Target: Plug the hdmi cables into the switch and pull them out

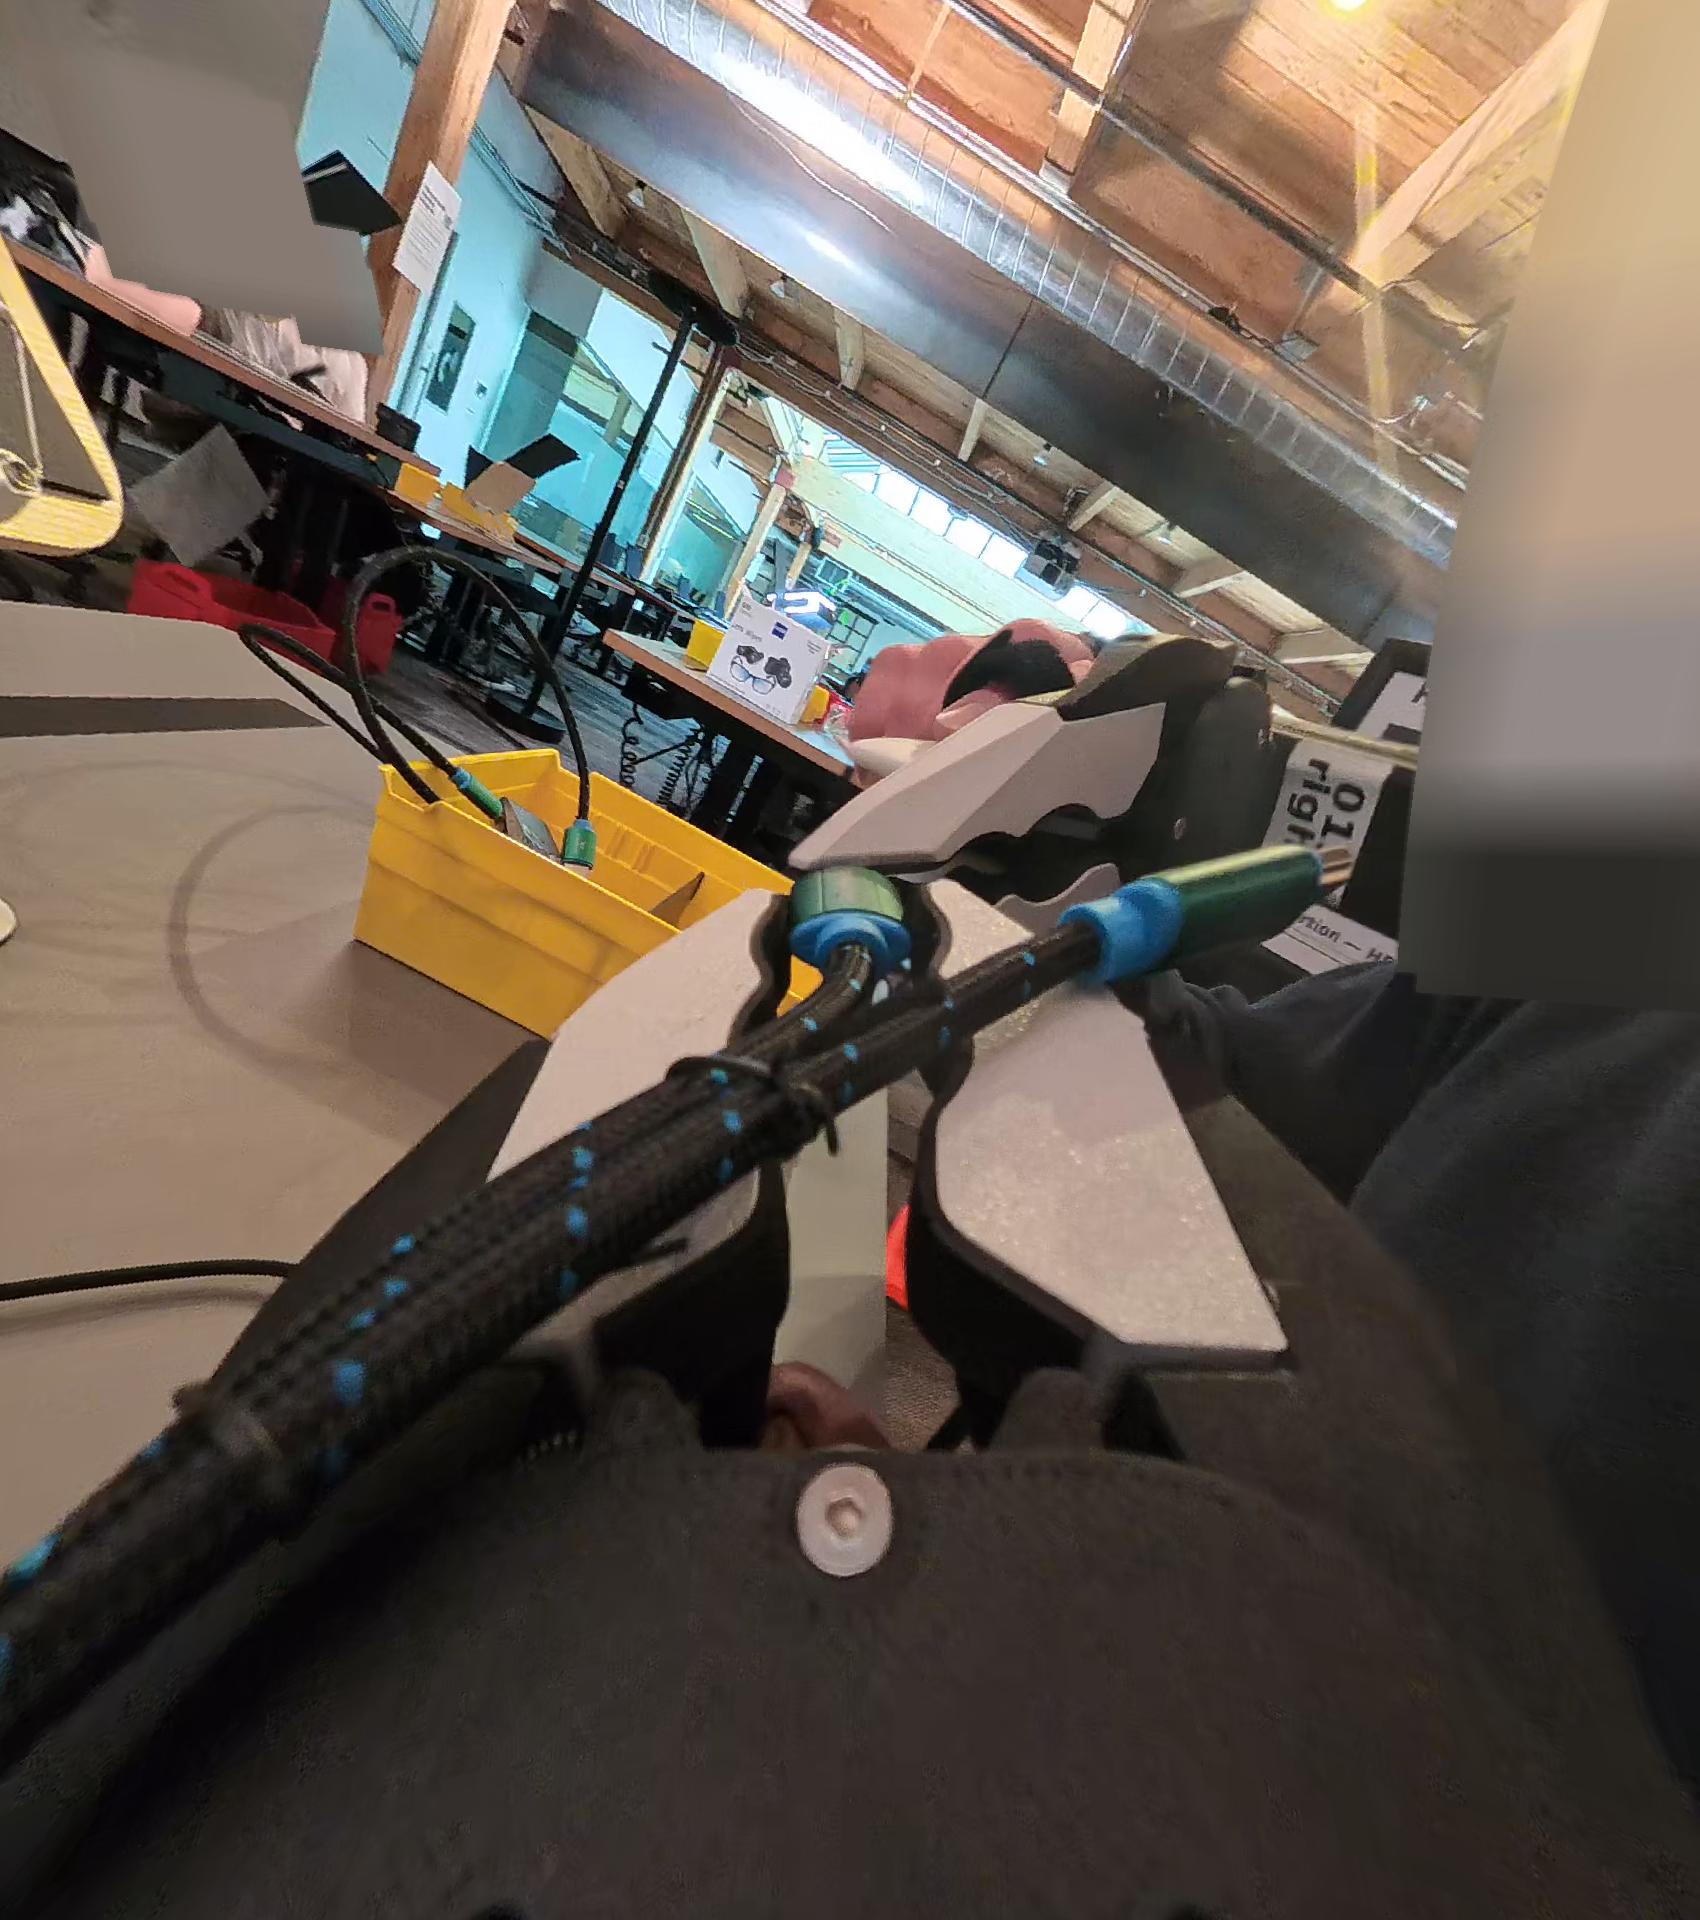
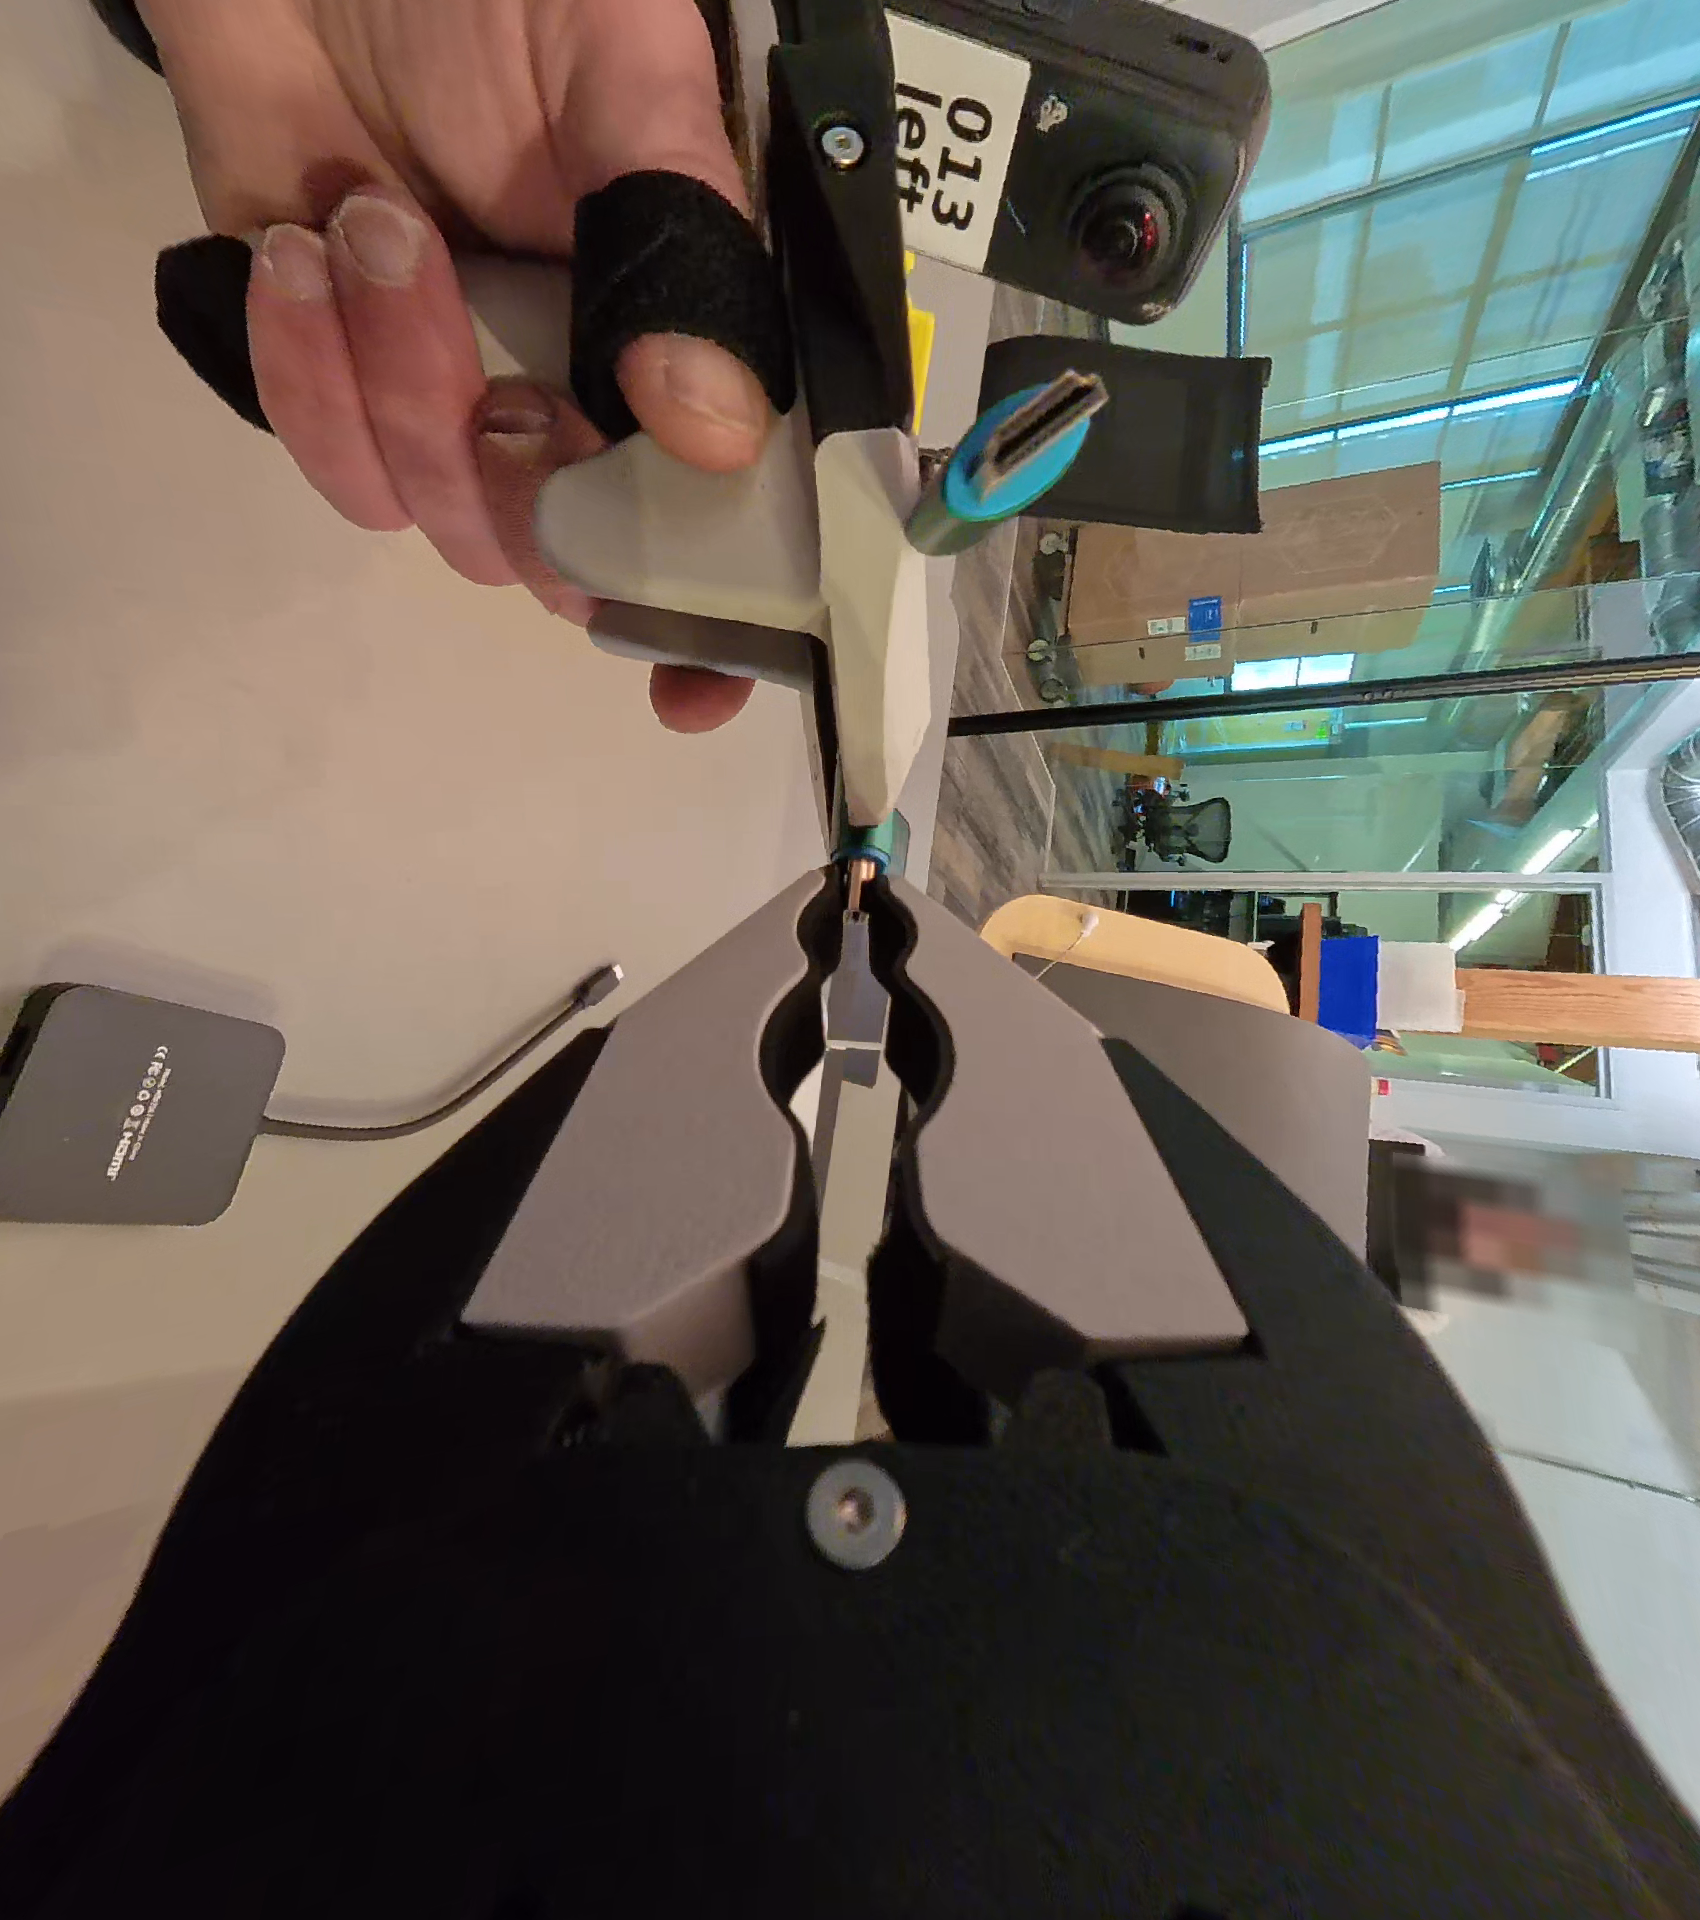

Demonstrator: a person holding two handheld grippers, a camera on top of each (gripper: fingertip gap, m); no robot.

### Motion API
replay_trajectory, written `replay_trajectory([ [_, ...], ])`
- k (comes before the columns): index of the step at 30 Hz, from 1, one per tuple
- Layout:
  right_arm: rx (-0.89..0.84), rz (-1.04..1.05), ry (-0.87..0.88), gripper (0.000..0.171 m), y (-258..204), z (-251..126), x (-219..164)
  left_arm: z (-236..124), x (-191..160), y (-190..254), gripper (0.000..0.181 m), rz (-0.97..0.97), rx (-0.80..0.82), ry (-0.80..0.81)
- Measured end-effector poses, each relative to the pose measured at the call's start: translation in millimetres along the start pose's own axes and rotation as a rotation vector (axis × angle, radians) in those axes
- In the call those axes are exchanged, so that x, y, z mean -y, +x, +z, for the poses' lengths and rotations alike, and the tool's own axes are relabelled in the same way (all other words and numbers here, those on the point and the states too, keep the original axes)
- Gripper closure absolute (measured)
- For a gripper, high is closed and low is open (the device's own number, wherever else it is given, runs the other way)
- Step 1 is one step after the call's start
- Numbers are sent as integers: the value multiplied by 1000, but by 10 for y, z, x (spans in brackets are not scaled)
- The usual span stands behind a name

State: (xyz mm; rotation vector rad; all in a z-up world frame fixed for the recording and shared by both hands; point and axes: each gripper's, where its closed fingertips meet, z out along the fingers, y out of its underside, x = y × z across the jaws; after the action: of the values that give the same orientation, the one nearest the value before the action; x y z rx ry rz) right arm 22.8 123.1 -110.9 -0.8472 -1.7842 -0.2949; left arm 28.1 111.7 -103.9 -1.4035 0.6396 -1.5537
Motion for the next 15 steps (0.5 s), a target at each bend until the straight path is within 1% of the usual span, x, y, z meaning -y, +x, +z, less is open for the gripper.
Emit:
replay_trajectory([
  [10, 32, 125, 55, 168, -9, 25, -4, -11, -9, -31, 161, 95, 48, -3],
  [15, 65, 209, 61, 151, -70, 42, -65, -54, -43, -125, 161, 126, 84, -23],
])
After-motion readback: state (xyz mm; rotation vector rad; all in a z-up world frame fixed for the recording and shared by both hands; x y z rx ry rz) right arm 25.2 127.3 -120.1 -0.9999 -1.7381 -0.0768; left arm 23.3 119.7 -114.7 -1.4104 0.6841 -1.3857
